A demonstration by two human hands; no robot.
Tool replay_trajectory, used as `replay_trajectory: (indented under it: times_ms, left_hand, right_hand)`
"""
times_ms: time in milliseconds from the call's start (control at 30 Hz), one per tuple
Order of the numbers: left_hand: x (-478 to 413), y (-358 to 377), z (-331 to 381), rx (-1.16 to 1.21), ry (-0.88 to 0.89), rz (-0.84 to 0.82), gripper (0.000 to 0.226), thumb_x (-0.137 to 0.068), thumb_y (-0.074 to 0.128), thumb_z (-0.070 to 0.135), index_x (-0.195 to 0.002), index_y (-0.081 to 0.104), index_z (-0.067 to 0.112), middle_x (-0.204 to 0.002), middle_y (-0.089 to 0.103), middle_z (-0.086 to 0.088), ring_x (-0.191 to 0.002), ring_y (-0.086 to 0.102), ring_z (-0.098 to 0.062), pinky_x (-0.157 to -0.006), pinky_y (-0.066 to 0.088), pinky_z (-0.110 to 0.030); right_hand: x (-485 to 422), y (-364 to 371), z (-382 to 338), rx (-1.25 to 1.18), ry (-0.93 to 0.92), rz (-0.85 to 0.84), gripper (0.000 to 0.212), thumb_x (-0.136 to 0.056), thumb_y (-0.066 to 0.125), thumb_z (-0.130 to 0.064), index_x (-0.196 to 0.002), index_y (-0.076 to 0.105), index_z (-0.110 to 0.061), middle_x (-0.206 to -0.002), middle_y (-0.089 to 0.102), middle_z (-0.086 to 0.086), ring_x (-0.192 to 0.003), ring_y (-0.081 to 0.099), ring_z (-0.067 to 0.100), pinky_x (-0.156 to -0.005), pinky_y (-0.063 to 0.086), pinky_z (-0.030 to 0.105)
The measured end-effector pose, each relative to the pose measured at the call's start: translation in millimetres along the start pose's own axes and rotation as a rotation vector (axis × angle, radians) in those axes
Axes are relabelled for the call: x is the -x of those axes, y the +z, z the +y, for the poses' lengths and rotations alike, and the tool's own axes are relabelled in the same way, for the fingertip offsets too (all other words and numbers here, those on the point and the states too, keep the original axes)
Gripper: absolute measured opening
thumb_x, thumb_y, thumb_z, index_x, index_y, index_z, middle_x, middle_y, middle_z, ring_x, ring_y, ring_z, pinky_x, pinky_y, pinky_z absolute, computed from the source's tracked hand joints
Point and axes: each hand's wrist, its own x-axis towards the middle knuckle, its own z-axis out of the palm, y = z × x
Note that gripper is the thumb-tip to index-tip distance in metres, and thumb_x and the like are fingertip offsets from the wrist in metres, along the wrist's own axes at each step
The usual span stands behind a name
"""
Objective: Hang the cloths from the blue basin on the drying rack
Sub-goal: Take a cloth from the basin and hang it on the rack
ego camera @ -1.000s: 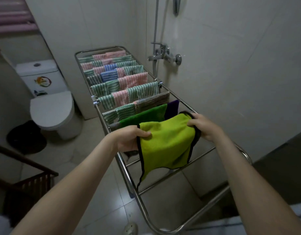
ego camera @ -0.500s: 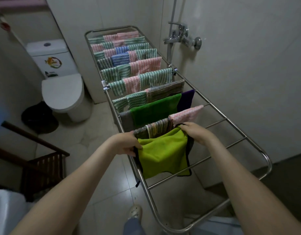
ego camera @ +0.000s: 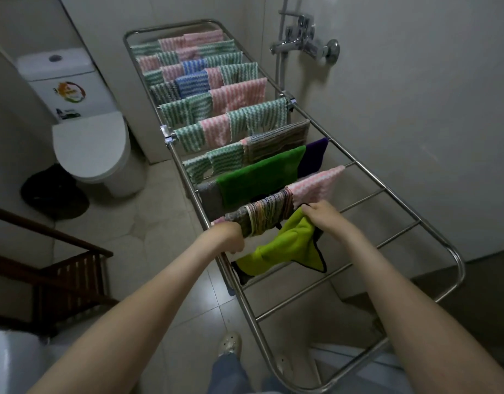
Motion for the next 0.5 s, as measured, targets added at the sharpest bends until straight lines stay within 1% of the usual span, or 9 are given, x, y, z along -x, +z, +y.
replay_trajectory:
  times_ms: [67, 100, 133, 233, 300, 367, 433, 467, 500]
  left_hand:
    - [-5.4, 0.6, 4.0, 0.015, 0.092, -0.012, 0.036, -0.092, 0.055, 0.034, -0.121, 0.061, 0.013, -0.110, 0.059, -0.002, -0.105, 0.056, -0.019, -0.087, 0.043, -0.024]
    - [-5.6, 0.8, 5.5, 0.025, 0.141, -0.041, 0.037, -0.091, 0.056, 0.037, -0.120, 0.061, 0.015, -0.113, 0.060, -0.001, -0.106, 0.056, -0.019, -0.091, 0.045, -0.026]
    - [-8.3, 1.3, 7.1, 0.030, 0.177, -0.075, 0.036, -0.090, 0.057, 0.037, -0.118, 0.063, 0.015, -0.111, 0.061, 0.000, -0.103, 0.057, -0.018, -0.090, 0.047, -0.027]
    - [-19.4, 4.9, 8.1, -0.034, 0.225, -0.170, 0.023, -0.091, 0.056, 0.027, -0.102, 0.065, 0.009, -0.084, 0.059, 0.002, -0.074, 0.055, -0.012, -0.072, 0.046, -0.022]
    - [-24.5, 2.9, 10.4, -0.078, 0.239, -0.220, 0.014, -0.092, 0.056, 0.022, -0.094, 0.063, 0.010, -0.076, 0.056, 0.004, -0.066, 0.052, -0.009, -0.065, 0.044, -0.018]
    - [-28.3, -0.9, 11.9, -0.123, 0.256, -0.250, 0.014, -0.092, 0.057, 0.021, -0.099, 0.064, 0.010, -0.083, 0.061, 0.001, -0.071, 0.056, -0.009, -0.067, 0.047, -0.018]
    - [-29.6, -5.7, 12.3, -0.151, 0.251, -0.282, 0.023, -0.092, 0.058, 0.018, -0.110, 0.064, 0.007, -0.100, 0.068, -0.005, -0.079, 0.060, -0.011, -0.074, 0.051, -0.021]
    - [-30.2, -8.6, 12.6, -0.158, 0.243, -0.294, 0.025, -0.092, 0.058, 0.017, -0.113, 0.064, 0.005, -0.106, 0.068, -0.007, -0.081, 0.061, -0.012, -0.076, 0.052, -0.022]
    - [-30.5, -11.4, 12.5, -0.175, 0.236, -0.309, 0.026, -0.092, 0.058, 0.016, -0.114, 0.063, 0.004, -0.108, 0.068, -0.008, -0.083, 0.060, -0.013, -0.077, 0.052, -0.023]
  right_hand:
    - [0.0, -0.1, 3.2, 0.040, 0.012, 0.038, 0.039, -0.100, 0.038, -0.030, -0.112, 0.066, -0.006, -0.123, 0.055, 0.020, -0.118, 0.046, 0.036, -0.089, 0.036, 0.032]
    - [-0.7, -0.9, 6.1, 0.031, -0.002, 0.063, 0.037, -0.099, 0.040, -0.028, -0.113, 0.066, -0.004, -0.120, 0.058, 0.019, -0.114, 0.050, 0.034, -0.085, 0.037, 0.032]
    - [-2.6, -1.5, 11.0, 0.001, -0.019, 0.077, 0.034, -0.098, 0.044, -0.025, -0.111, 0.066, -0.001, -0.114, 0.061, 0.017, -0.108, 0.054, 0.031, -0.083, 0.039, 0.032]
    - [-6.2, -4.7, 23.8, -0.064, -0.023, 0.157, 0.021, -0.093, 0.053, -0.016, -0.099, 0.067, -0.002, -0.095, 0.061, 0.009, -0.092, 0.055, 0.024, -0.081, 0.043, 0.034]
    - [-10.4, -9.3, 36.0, -0.106, 0.017, 0.218, 0.010, -0.090, 0.057, -0.013, -0.087, 0.066, -0.010, -0.087, 0.061, 0.008, -0.085, 0.055, 0.022, -0.077, 0.046, 0.035]
    - [-13.2, -15.8, 47.1, -0.136, 0.063, 0.252, 0.009, -0.089, 0.058, -0.012, -0.082, 0.064, -0.010, -0.081, 0.059, 0.010, -0.080, 0.054, 0.022, -0.072, 0.045, 0.036]
    - [-13.8, -22.0, 55.2, -0.151, 0.090, 0.260, 0.016, -0.089, 0.057, -0.012, -0.080, 0.063, 0.000, -0.074, 0.055, 0.013, -0.073, 0.050, 0.022, -0.064, 0.038, 0.032]
    - [-13.6, -24.2, 58.4, -0.178, 0.097, 0.256, 0.021, -0.090, 0.056, -0.013, -0.079, 0.061, 0.004, -0.072, 0.052, 0.014, -0.071, 0.049, 0.022, -0.062, 0.035, 0.031]
    - [-13.0, -25.5, 60.5, -0.223, 0.104, 0.248, 0.024, -0.091, 0.056, -0.014, -0.081, 0.062, 0.007, -0.073, 0.052, 0.013, -0.072, 0.049, 0.022, -0.064, 0.035, 0.030]
